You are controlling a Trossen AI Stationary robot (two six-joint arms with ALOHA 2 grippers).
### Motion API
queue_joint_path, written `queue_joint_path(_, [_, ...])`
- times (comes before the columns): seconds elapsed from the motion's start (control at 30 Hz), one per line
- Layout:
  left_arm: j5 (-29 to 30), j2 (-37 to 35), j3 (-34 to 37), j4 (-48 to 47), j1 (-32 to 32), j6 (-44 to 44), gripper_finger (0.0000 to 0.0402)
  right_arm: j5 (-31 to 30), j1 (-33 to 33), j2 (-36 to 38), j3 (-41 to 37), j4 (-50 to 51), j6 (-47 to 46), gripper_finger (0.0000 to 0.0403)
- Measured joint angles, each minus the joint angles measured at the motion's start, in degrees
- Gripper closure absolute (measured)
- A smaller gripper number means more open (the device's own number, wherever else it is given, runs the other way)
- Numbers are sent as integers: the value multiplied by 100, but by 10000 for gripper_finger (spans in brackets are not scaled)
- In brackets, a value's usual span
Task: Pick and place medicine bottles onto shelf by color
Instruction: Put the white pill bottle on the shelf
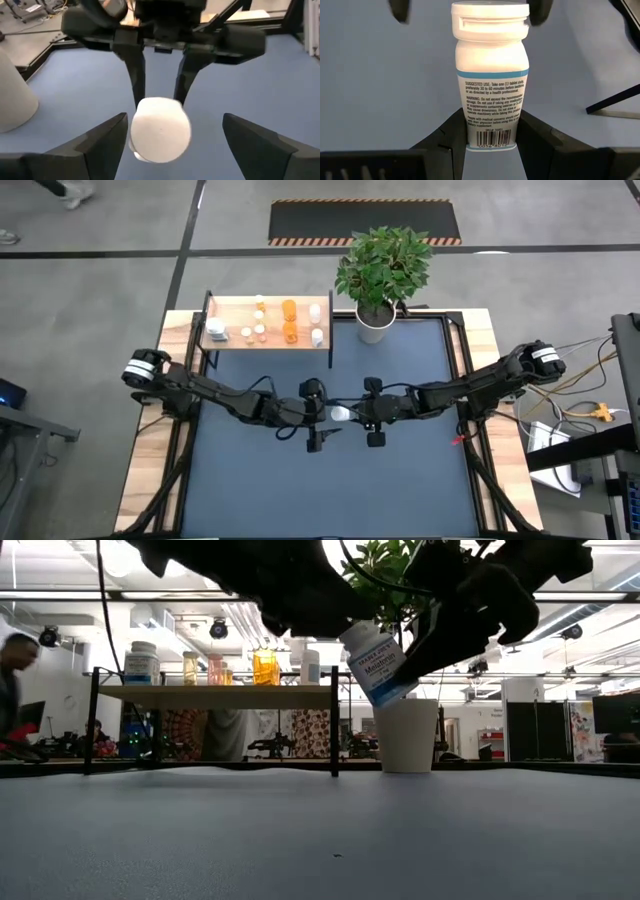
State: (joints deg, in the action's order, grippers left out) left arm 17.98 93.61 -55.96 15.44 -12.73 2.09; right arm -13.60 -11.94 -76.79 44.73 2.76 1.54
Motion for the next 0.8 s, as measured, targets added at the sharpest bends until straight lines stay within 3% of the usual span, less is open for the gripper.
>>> queue_joint_path(0.3, [46,87,2,52,89,14,137,2,0,0,0,-1,7,271])
queue_joint_path(0.67, [76,85,4,57,89,17,228,4,0,0,-2,0,-9,271])
queue_joint_path(0.8, [81,85,4,57,89,17,244,5,0,0,-2,-2,-11,271])
